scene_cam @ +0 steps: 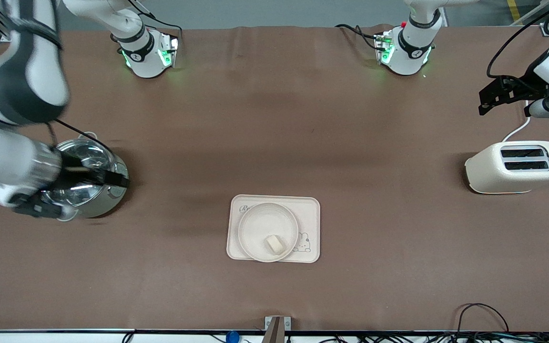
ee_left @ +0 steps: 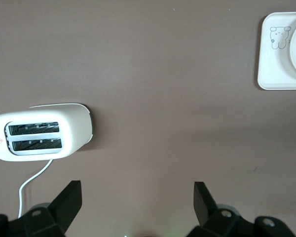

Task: Place bun in plate and plate on tray

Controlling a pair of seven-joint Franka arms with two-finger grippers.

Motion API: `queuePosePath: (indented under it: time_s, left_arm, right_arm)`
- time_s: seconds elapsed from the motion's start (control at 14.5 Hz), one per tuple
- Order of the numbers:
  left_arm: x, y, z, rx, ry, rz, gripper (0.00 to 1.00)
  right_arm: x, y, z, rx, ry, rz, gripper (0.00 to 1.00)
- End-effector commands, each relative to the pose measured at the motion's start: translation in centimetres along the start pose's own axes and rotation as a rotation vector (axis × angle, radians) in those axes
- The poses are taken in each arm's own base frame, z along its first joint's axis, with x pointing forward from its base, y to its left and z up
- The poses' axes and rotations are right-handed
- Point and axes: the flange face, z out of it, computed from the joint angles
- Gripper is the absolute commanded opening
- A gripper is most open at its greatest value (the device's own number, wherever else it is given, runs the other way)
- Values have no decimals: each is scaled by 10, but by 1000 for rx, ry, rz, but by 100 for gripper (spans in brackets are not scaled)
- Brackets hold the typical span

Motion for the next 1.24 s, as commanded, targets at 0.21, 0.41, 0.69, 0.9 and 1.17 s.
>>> queuePosePath:
  time_s: [0.21, 0.41, 0.69, 0.9, 1.17]
  left_arm:
    - [-3, 3, -4, -15, 1, 8, 100]
    - [-4, 3, -7, -13, 8, 23, 100]
    - [-4, 3, -12, -7, 19, 26, 100]
    - [-3, 3, -17, -8, 29, 24, 100]
    - [-5, 6, -22, -11, 32, 28, 100]
  right_arm:
    - [-81, 91, -113, -136, 114, -67, 100]
    - [-106, 110, -141, -126, 144, -58, 100]
    - [-109, 110, -139, -161, 135, -61, 100]
    - [-105, 106, -136, -165, 138, -60, 100]
    - [-105, 95, -131, -165, 125, -76, 100]
